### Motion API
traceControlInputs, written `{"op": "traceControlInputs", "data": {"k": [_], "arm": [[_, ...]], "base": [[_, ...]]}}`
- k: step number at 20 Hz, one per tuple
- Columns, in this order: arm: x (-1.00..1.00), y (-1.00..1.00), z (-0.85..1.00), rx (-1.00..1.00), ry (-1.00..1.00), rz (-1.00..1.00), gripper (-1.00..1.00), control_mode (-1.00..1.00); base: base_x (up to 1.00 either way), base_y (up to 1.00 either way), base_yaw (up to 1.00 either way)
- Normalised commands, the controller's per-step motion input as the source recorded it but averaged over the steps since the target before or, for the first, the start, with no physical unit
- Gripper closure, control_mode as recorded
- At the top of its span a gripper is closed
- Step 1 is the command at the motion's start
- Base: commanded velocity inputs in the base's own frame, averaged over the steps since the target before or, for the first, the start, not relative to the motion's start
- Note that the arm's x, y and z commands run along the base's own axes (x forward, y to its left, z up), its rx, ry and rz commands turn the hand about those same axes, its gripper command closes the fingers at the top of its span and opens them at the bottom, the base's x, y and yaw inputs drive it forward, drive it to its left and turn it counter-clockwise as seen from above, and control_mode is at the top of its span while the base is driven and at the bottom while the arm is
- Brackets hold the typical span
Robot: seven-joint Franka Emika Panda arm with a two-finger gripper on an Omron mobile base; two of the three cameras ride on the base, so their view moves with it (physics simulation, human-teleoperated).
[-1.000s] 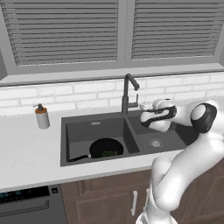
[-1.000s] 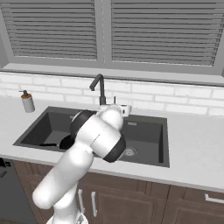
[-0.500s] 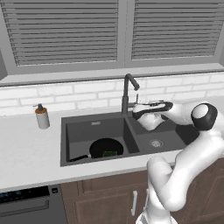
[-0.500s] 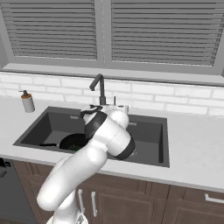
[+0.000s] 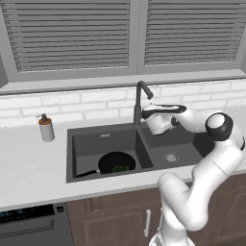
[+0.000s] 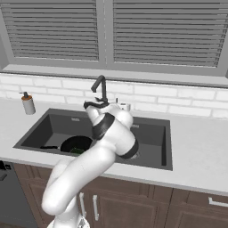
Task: Pick the pan and sponge and place them into the sink. Then turn on the water.
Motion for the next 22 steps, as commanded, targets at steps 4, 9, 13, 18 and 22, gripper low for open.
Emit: {"op": "traceControlInputs", "data": {"k": [4, 9, 13, 18, 22], "arm": [[0.23, 0.00, -0.01, 0.00, 0.00, 0.00, -1.00, -1.00], [0.20, -0.02, -0.08, 0.00, 0.00, 0.00, -1.00, -1.00], [0.15, -0.19, -0.04, 0.00, 0.00, 0.00, -1.00, -1.00], [0.13, -0.02, -0.04, 0.00, 0.00, 0.00, -1.00, -1.00], [0.17, 0.00, -0.09, 0.00, 0.00, 0.00, -1.00, -1.00]], "base": [[0.00, 0.00, 0.00], [0.00, 0.00, 0.00], [0.00, 0.00, 0.00], [0.00, 0.00, 0.00], [0.00, 0.00, 0.00]]}}
